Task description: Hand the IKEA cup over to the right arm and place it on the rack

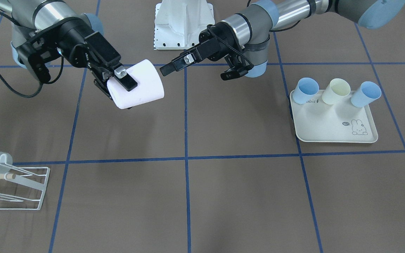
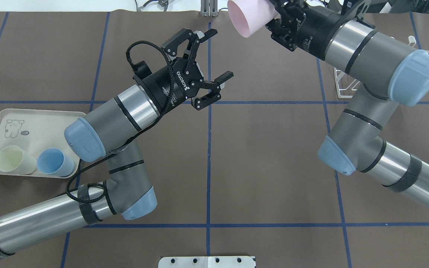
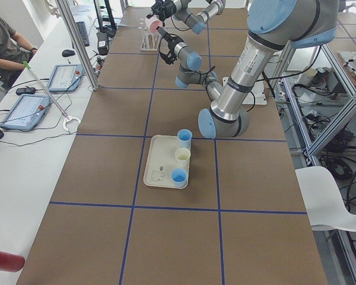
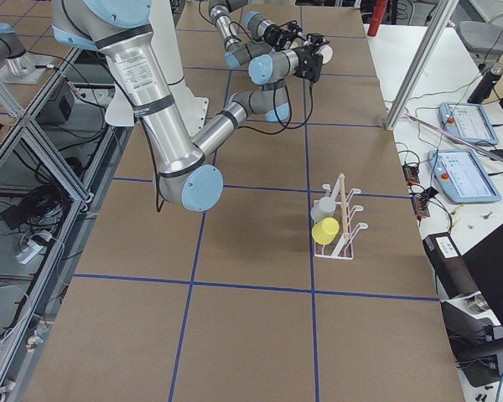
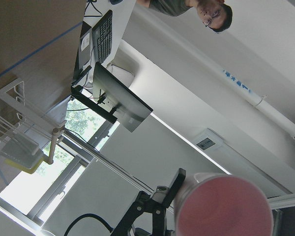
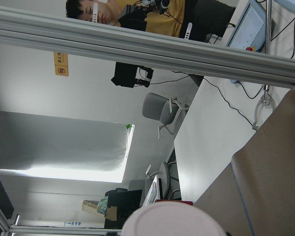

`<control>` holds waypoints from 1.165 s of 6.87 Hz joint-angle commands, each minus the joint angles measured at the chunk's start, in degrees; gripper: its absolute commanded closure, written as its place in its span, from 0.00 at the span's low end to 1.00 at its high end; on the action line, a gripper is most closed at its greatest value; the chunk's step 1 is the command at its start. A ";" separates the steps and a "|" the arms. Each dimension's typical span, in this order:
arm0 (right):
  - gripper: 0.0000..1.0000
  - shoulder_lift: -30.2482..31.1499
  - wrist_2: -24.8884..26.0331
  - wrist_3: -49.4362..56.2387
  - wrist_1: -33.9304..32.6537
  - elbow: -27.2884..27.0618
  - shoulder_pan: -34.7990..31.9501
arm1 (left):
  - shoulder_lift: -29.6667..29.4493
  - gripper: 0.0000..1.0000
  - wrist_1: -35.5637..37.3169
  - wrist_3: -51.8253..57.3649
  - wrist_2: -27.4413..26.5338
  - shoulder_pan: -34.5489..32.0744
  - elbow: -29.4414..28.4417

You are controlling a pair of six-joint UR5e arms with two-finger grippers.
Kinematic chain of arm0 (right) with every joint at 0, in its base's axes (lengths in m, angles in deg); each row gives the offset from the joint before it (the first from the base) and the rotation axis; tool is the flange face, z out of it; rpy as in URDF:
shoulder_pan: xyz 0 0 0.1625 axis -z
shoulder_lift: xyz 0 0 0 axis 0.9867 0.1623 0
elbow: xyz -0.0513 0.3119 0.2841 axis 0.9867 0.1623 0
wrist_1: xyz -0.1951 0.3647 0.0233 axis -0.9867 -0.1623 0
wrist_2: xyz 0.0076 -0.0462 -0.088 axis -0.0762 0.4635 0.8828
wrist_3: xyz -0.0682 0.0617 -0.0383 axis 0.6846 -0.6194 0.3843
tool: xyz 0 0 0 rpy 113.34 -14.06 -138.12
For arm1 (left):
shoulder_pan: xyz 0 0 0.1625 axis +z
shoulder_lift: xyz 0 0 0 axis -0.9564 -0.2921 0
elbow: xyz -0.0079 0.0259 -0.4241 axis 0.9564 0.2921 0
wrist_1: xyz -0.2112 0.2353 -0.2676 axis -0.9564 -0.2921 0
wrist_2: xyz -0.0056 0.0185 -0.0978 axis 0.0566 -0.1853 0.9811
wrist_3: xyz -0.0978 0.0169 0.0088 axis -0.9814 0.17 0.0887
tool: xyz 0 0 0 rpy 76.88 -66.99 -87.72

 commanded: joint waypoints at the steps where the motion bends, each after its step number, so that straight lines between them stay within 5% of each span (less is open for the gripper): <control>1: 1.00 6.24 0.01 11.20 -1.86 0.11 -3.50 | 1.65 0.00 0.22 6.85 0.33 -0.12 1.46; 6: 1.00 17.68 4.83 38.80 -15.48 -0.77 -10.19 | 5.95 0.00 19.98 25.14 0.86 -0.21 12.52; 8: 1.00 20.24 11.14 45.50 -19.78 -1.29 -10.20 | 14.10 0.00 31.52 36.78 0.94 -0.21 24.15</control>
